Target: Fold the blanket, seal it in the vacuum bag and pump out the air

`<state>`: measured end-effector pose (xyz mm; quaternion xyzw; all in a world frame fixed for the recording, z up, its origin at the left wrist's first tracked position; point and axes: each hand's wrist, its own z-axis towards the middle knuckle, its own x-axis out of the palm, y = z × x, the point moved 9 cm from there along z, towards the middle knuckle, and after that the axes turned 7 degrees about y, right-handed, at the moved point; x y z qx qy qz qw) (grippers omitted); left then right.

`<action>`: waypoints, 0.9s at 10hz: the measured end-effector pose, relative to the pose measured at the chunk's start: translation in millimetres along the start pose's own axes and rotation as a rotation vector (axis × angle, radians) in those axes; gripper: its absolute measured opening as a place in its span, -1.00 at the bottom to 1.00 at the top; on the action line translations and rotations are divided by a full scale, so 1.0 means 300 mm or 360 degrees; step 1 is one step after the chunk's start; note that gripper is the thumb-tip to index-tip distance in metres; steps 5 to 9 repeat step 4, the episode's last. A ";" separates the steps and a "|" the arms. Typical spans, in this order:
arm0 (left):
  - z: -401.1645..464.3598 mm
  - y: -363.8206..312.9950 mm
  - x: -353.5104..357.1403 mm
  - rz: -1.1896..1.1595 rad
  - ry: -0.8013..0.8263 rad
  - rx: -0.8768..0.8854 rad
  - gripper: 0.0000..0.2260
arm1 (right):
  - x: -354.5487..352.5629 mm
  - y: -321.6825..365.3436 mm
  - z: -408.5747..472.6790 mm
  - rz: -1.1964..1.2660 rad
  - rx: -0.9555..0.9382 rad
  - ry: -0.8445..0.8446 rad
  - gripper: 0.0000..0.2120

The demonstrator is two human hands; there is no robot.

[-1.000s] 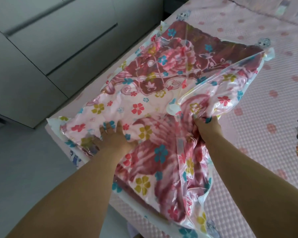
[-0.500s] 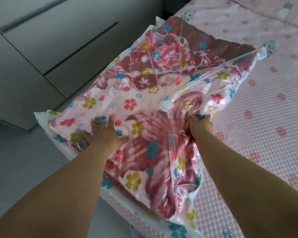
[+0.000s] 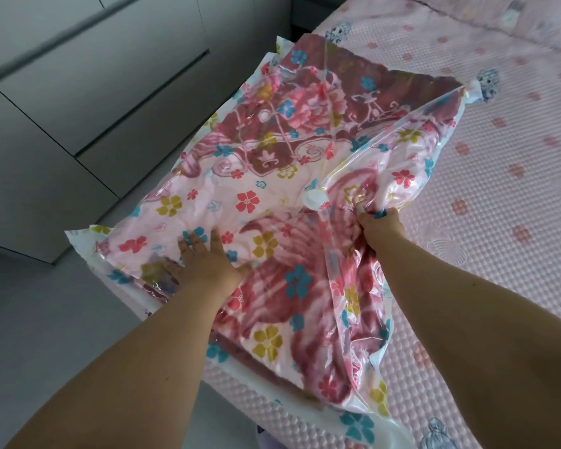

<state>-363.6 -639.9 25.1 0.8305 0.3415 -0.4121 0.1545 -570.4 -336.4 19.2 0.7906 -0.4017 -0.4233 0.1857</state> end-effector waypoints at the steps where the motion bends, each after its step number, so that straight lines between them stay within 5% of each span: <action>1: -0.002 -0.003 -0.010 -0.0025 0.0065 -0.0014 -0.03 | -0.013 0.012 -0.008 -0.0030 0.0021 0.0019 -0.31; 3: -0.034 -0.053 -0.075 -0.0153 0.0119 -0.0035 -0.07 | -0.052 0.058 -0.049 -0.0267 0.0163 0.0118 -0.26; 4: -0.088 -0.135 -0.139 -0.0201 -0.0048 0.0118 -0.13 | -0.092 0.145 -0.103 -0.0695 -0.0022 -0.0057 -0.17; 9: -0.088 -0.135 -0.139 -0.0201 -0.0048 0.0118 -0.13 | -0.092 0.145 -0.103 -0.0695 -0.0022 -0.0057 -0.17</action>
